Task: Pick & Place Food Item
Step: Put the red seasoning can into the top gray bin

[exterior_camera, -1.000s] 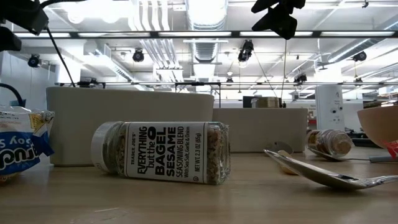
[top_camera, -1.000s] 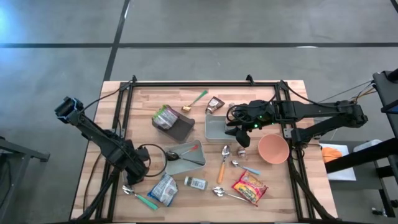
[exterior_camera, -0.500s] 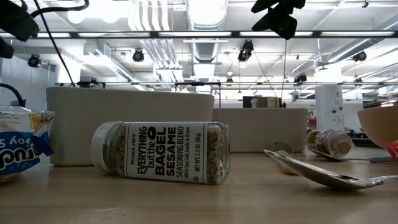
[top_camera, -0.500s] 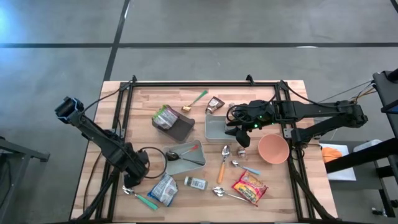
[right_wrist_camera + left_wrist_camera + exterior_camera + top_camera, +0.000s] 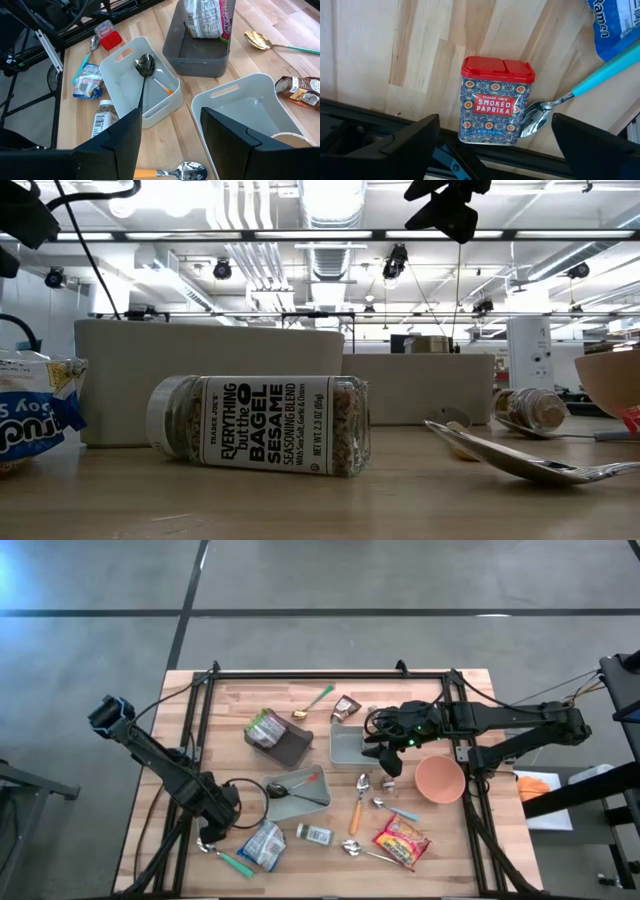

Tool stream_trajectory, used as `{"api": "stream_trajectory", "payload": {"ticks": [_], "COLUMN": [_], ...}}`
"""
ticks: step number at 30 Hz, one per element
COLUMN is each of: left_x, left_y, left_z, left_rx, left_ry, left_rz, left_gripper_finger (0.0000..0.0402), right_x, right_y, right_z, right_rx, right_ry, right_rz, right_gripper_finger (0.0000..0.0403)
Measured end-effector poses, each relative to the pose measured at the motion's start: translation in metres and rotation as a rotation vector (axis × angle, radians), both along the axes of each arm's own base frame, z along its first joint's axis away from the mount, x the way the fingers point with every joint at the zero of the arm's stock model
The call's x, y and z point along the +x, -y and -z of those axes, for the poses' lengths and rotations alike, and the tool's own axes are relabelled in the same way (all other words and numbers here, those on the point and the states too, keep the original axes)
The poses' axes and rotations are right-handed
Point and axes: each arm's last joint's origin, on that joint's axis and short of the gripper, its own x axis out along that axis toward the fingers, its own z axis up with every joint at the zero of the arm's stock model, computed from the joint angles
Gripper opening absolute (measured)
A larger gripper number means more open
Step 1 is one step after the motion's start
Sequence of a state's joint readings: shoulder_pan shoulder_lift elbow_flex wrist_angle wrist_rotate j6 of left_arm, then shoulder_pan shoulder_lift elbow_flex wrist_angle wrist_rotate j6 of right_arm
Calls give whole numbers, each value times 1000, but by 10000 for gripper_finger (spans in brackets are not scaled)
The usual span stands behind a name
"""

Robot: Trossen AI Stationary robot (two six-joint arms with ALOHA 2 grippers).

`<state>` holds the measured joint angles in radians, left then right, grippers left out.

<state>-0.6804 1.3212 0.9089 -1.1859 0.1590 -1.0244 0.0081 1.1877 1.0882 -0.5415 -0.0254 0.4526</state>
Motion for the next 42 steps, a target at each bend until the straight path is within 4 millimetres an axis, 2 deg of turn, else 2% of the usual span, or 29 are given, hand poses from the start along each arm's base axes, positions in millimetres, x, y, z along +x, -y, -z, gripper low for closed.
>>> {"api": "stream_trajectory", "payload": {"ticks": [6, 11, 17, 26, 34, 42], "left_x": [-3, -7, -7, -8, -11, -13], "left_y": [0, -4, -3, -3, -4, -6], "left_z": [0, 15, 31, 33, 50, 58], "left_rx": [13, 34, -16, -34, -75, -81], "left_ry": [-25, -50, -26, -27, -18, -13], "left_rz": [-26, -66, -35, -25, -5, -7], "left_gripper_finger": [382, 380, 380, 380, 380, 380], "right_x": [0, 0, 0, 0, 0, 0], "right_y": [0, 0, 0, 0, 0, 0], "right_z": [0, 0, 0, 0, 0, 0], "right_rx": [0, 0, 0, 0, 0, 0], "right_ry": [0, 0, 0, 0, 0, 0], "right_rz": [0, 0, 0, 0, 0, 0], "right_gripper_finger": [200, 200, 200, 200, 200, 200]}}
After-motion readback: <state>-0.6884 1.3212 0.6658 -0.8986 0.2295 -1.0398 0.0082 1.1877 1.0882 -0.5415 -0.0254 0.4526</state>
